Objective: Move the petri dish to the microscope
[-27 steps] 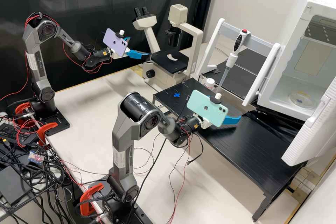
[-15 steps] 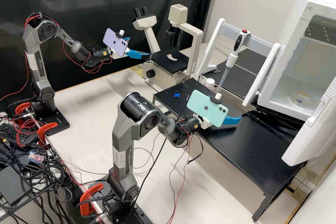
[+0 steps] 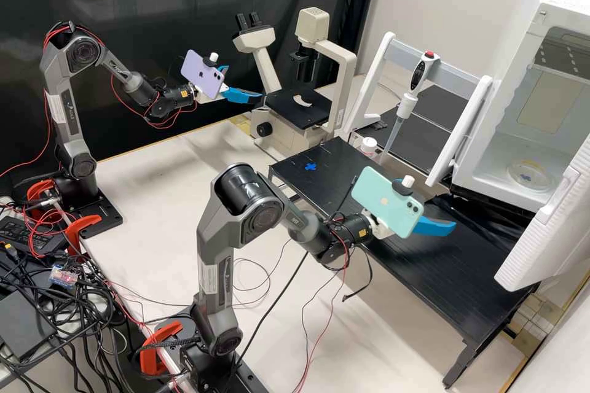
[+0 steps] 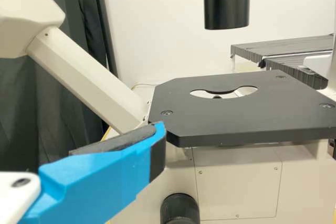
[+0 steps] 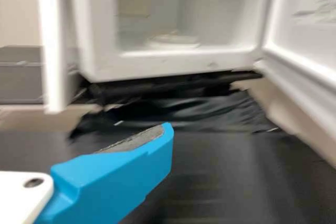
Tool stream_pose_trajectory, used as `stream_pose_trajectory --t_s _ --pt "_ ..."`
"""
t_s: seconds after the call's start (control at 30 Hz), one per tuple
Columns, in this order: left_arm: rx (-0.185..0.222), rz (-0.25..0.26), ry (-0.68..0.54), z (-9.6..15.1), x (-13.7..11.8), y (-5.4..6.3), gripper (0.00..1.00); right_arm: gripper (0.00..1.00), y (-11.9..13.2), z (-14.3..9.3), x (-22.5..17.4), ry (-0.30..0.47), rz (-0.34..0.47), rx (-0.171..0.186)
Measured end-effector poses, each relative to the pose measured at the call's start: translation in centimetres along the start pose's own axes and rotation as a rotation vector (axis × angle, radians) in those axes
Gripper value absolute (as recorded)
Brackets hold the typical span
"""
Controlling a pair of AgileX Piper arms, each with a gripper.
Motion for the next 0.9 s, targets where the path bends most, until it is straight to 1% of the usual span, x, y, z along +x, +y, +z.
stream_pose_trajectory --t_s 0.13,0.2,0.33,0.4,0.57,0.73,0.83,0.9 --pt "0.000 0.000 0.000 0.0 0.0 0.0 1.00 1.00 2.3 0.3 1.2 -0.022 0.057 -0.002" --pt "0.000 0.000 0.000 0.0 0.0 0.0 1.00 1.00 3.5 0.1 1.9 -0.023 0.091 0.003" --pt "0.000 0.000 0.000 0.0 0.0 0.0 1.00 1.00 5.1 -0.3 3.6 -0.021 0.137 0.015" --pt "0.000 0.000 0.000 0.0 0.0 0.0 1.00 1.00 5.6 -0.4 4.7 -0.029 0.150 0.015" --pt "0.000 0.000 0.000 0.0 0.0 0.0 1.00 1.00 6.2 -0.2 7.5 -0.083 0.149 -0.014" --pt "0.000 0.000 0.000 0.0 0.0 0.0 1.00 1.00 6.7 0.1 9.9 -0.137 0.154 -0.020" --pt "0.000 0.000 0.000 0.0 0.0 0.0 1.00 1.00 7.0 0.2 11.4 -0.163 0.160 -0.015" --pt "0.000 0.000 0.000 0.0 0.0 0.0 1.00 1.00 7.2 0.2 12.2 -0.169 0.160 -0.023"
